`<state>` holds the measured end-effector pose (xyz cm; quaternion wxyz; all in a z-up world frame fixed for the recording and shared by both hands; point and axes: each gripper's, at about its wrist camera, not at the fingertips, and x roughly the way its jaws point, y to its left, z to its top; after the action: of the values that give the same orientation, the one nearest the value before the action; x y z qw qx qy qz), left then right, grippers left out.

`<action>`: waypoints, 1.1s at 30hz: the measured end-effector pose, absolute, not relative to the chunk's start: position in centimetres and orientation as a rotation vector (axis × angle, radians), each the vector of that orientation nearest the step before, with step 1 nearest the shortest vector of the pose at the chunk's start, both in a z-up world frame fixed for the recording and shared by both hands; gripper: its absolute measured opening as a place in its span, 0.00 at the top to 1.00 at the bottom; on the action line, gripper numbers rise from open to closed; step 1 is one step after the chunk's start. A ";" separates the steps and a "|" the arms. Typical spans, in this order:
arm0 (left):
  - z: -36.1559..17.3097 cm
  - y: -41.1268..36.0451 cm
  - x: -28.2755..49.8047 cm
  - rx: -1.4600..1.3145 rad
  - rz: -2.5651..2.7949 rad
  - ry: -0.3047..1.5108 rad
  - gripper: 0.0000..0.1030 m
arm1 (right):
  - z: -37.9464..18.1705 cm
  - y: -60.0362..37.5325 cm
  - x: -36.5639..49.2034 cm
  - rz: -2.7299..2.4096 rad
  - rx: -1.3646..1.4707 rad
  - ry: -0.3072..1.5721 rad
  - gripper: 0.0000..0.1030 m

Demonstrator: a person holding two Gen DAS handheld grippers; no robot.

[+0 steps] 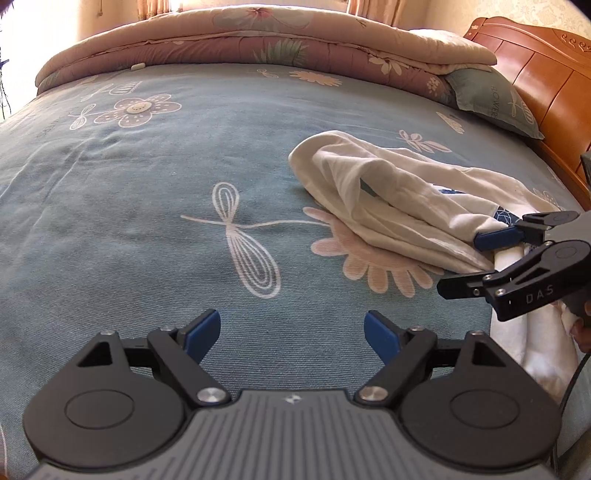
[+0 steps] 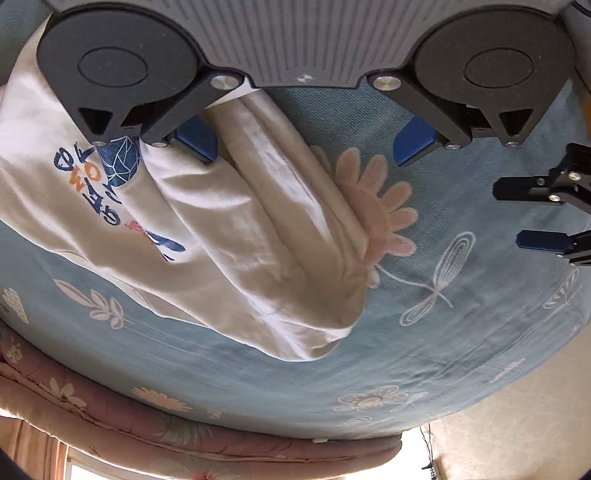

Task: Fold clothes

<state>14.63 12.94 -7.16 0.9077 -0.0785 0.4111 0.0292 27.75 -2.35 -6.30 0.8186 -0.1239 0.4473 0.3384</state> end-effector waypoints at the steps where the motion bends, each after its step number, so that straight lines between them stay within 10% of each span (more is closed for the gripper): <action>1: -7.2 13.1 14.6 -0.163 0.063 0.848 0.17 | -6.6 -2.5 28.0 0.732 -0.253 0.977 0.00; 33: -6.5 17.6 10.7 -0.169 0.191 0.841 0.16 | -5.8 9.9 36.6 1.038 0.055 1.174 0.00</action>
<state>10.74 17.57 -6.48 0.9050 -0.0819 0.4070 0.0924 36.60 9.95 -5.83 0.7082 0.0245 0.5286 0.4673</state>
